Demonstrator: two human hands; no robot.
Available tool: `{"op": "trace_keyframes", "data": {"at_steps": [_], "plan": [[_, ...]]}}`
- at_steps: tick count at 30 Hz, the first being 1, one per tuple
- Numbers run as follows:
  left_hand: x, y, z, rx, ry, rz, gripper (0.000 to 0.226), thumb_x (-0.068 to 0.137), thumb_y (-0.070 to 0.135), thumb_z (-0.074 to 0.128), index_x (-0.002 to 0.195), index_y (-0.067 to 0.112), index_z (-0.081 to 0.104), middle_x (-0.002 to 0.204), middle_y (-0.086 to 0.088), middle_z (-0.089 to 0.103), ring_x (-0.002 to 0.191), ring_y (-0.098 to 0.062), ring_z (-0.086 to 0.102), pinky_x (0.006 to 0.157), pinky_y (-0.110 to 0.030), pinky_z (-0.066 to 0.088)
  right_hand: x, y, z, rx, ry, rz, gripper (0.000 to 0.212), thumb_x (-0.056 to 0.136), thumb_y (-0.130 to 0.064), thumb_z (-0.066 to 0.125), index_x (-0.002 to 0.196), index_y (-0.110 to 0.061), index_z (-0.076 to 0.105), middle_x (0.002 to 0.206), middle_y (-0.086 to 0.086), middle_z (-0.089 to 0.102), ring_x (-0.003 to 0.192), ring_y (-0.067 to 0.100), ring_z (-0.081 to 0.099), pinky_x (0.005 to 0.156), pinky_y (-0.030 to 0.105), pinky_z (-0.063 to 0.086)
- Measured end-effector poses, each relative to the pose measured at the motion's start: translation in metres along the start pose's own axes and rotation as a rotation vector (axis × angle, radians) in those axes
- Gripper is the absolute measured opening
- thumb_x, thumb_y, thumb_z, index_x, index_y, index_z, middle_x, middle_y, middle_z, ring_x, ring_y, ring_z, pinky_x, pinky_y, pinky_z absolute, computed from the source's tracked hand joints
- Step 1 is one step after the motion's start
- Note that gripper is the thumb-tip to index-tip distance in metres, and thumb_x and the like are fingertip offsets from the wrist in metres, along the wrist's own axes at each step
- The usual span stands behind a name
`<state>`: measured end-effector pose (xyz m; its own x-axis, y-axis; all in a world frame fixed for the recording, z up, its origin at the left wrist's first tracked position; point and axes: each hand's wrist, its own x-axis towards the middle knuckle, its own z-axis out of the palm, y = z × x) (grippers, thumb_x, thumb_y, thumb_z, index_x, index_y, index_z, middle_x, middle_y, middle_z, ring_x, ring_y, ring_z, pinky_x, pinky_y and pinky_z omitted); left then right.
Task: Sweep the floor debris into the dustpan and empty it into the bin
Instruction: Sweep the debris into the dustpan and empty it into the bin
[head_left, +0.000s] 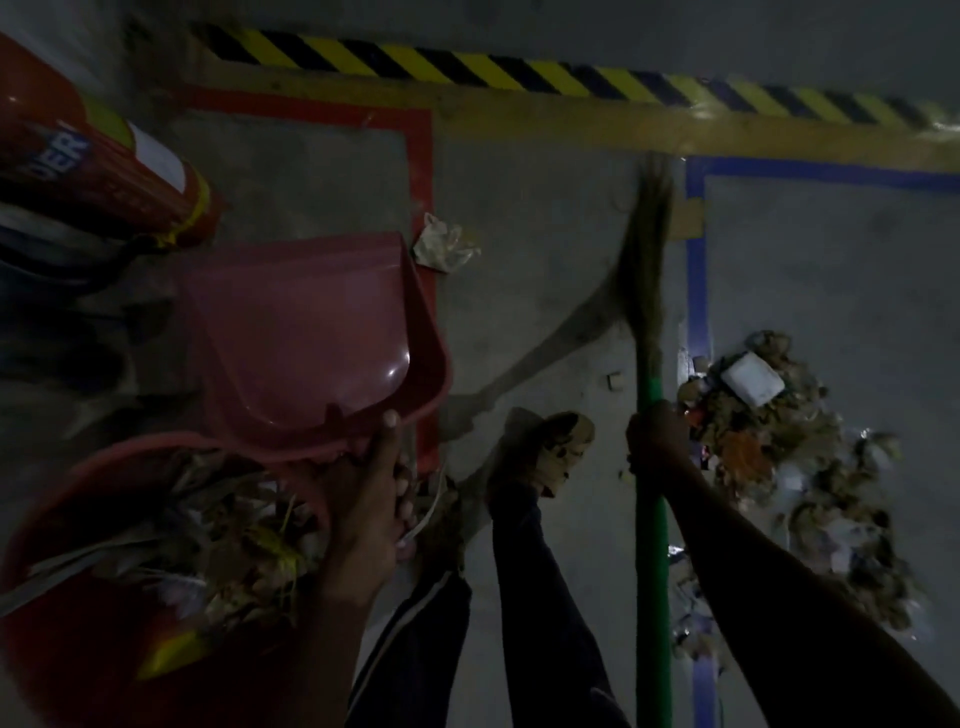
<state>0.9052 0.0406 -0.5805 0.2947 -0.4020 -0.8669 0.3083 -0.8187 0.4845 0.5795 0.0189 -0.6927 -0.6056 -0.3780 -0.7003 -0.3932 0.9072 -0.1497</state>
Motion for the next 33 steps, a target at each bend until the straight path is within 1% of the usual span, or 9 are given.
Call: {"op": "trace_keyframes", "data": {"at_steps": [4, 8, 14, 16, 17, 18, 19, 21, 33], "plan": [[-0.012, -0.012, -0.005, 0.070, -0.003, 0.009, 0.060, 0.073, 0.072, 0.067, 0.067, 0.015, 0.052, 0.052, -0.005, 0.044, 0.031, -0.015, 0.038, 0.043, -0.017, 0.031, -0.033, 0.016, -0.016, -0.074, 0.098, -0.127, 0.024, 0.098, -0.024, 0.052, 0.109, -0.006, 0.041, 0.114, 0.024, 0.049, 0.069, 0.038, 0.064, 0.030, 0.027, 0.043], [-0.021, -0.021, -0.013, 0.085, 0.024, 0.031, 0.056, 0.077, 0.065, 0.067, 0.067, 0.013, 0.051, 0.046, -0.003, 0.046, 0.026, -0.014, 0.041, 0.039, -0.017, 0.035, -0.066, 0.004, 0.007, 0.131, 0.043, -0.267, 0.034, 0.094, -0.042, 0.043, 0.114, -0.015, 0.038, 0.116, 0.022, 0.053, 0.080, 0.040, 0.064, 0.059, 0.053, 0.058], [-0.020, -0.055, -0.030, 0.096, 0.009, 0.054, 0.049, 0.099, 0.049, 0.056, 0.064, 0.014, 0.054, 0.036, 0.006, 0.050, 0.024, -0.009, 0.043, 0.031, -0.012, 0.031, -0.110, -0.037, 0.083, 0.009, -0.139, -0.658, 0.050, 0.101, -0.018, 0.046, 0.146, -0.007, 0.030, 0.146, 0.017, 0.034, 0.086, 0.033, 0.060, 0.067, 0.052, 0.058], [-0.021, -0.065, -0.035, 0.130, -0.272, -0.010, 0.058, 0.103, 0.055, 0.044, 0.083, 0.010, 0.074, 0.071, -0.008, 0.073, 0.060, -0.017, 0.070, 0.030, -0.014, 0.031, -0.114, -0.042, 0.103, -0.034, -0.267, -0.690, 0.052, 0.099, -0.019, 0.047, 0.148, -0.008, 0.031, 0.150, 0.018, 0.031, 0.098, 0.038, 0.060, 0.076, 0.054, 0.057], [-0.020, -0.072, -0.040, 0.132, -0.247, 0.095, 0.066, 0.102, 0.063, 0.035, 0.104, 0.009, 0.074, 0.098, -0.017, 0.074, 0.088, -0.025, 0.072, 0.076, -0.034, 0.056, -0.114, -0.042, 0.111, -0.061, -0.334, -0.682, 0.051, 0.098, -0.019, 0.047, 0.146, -0.009, 0.035, 0.147, 0.018, 0.034, 0.101, 0.039, 0.060, 0.079, 0.056, 0.056], [-0.026, -0.080, -0.046, 0.093, -0.200, 0.117, 0.073, 0.098, 0.070, 0.036, 0.106, 0.007, 0.072, 0.098, -0.022, 0.070, 0.089, -0.028, 0.069, 0.058, -0.025, -0.042, -0.113, -0.039, 0.118, -0.084, -0.388, -0.655, 0.048, 0.097, -0.019, 0.048, 0.143, -0.009, 0.039, 0.142, 0.019, 0.039, 0.102, 0.040, 0.061, 0.081, 0.056, 0.056], [-0.027, -0.090, -0.049, 0.187, -0.141, 0.239, 0.066, 0.093, 0.071, 0.046, 0.085, 0.011, 0.071, 0.075, -0.012, 0.068, 0.065, -0.022, 0.065, 0.030, -0.010, 0.005, -0.111, -0.034, 0.123, -0.096, -0.423, -0.604, 0.045, 0.096, -0.017, 0.048, 0.139, -0.009, 0.043, 0.136, 0.020, 0.044, 0.100, 0.040, 0.062, 0.083, 0.055, 0.056], [-0.032, -0.102, -0.039, 0.125, -0.050, 0.101, 0.055, 0.091, 0.058, 0.063, 0.058, 0.015, 0.053, 0.041, 0.004, 0.046, 0.029, -0.011, 0.039, 0.035, -0.011, 0.024, -0.104, -0.014, 0.125, -0.064, -0.437, -0.479, 0.041, 0.095, -0.016, 0.048, 0.135, -0.009, 0.045, 0.123, 0.019, 0.053, 0.095, 0.038, 0.065, 0.080, 0.052, 0.058], [-0.076, -0.131, 0.013, 0.273, -0.106, 0.008, 0.064, 0.065, 0.076, 0.068, 0.072, 0.014, 0.054, 0.048, -0.002, 0.044, 0.033, -0.016, 0.038, 0.048, -0.019, 0.035, -0.048, 0.172, 0.007, 0.290, -0.139, -0.011, 0.041, 0.101, -0.016, 0.044, 0.141, -0.011, 0.039, 0.086, 0.010, 0.059, 0.065, 0.032, 0.068, 0.050, 0.040, 0.059]]}}
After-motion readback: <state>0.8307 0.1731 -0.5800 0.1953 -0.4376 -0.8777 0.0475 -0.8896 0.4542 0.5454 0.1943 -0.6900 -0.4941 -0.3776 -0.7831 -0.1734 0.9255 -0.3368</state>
